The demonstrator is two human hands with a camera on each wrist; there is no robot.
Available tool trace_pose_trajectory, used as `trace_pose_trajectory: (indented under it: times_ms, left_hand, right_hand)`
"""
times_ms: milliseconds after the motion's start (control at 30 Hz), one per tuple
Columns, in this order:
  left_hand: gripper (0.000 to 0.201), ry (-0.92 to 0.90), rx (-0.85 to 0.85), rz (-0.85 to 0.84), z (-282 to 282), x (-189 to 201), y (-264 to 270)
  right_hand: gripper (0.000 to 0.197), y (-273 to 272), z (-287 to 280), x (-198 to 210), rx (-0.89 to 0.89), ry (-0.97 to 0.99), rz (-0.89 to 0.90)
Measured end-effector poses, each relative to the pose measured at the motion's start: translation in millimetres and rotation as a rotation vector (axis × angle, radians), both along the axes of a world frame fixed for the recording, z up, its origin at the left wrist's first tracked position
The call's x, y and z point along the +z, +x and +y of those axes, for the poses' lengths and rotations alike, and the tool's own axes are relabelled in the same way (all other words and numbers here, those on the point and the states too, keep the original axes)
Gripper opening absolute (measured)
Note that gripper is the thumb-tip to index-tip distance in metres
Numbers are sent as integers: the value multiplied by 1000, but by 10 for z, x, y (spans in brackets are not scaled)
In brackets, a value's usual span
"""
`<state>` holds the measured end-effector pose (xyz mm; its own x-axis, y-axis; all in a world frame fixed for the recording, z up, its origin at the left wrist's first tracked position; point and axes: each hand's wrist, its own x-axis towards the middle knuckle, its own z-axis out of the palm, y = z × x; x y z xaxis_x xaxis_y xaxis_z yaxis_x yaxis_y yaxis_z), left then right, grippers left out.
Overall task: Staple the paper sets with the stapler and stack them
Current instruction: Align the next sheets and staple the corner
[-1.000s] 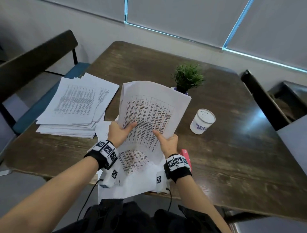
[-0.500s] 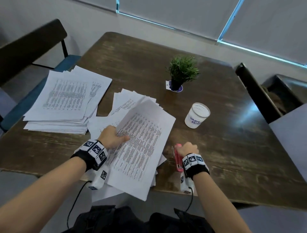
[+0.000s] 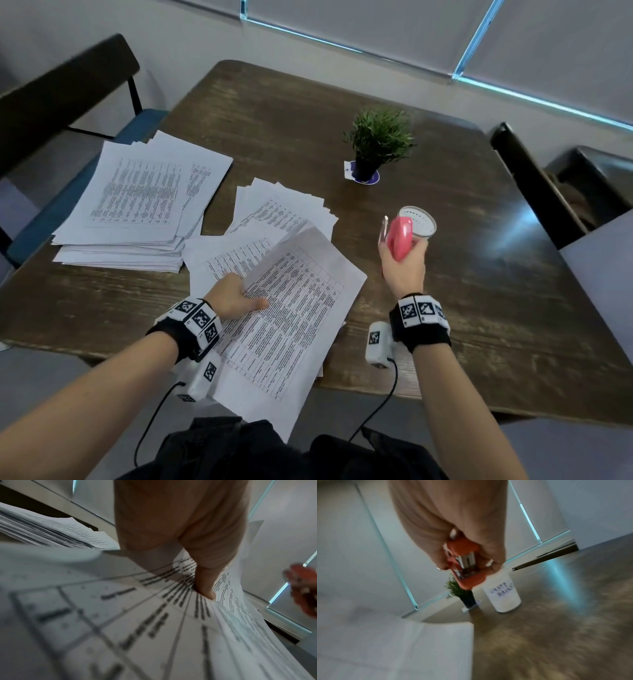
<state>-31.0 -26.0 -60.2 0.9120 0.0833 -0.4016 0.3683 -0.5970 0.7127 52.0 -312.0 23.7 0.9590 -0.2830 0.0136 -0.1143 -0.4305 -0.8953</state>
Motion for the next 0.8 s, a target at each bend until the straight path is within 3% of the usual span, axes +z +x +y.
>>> trace_pose_trajectory:
  times_ms: [133,367,533,667,800]
  left_hand:
    - [42,-20,-56,-21,-52,-28,13]
    - [37,-76,-88,-37,-13,32,68]
    - [48,-87,-94,-21,90,28,88]
    - [53,-72,-162,-41,92,-8,80]
    - [38,-15,-127,-61,9,120,85]
  right_hand:
    - [17,-7,365,286,260,224,-86]
    - [31,-47,519,318,713,69,57]
    - [32,31,502,228,782,-66,68]
    - [31,109,547,100,717,-175,58]
    - [28,144,592,84,671,-156,12]
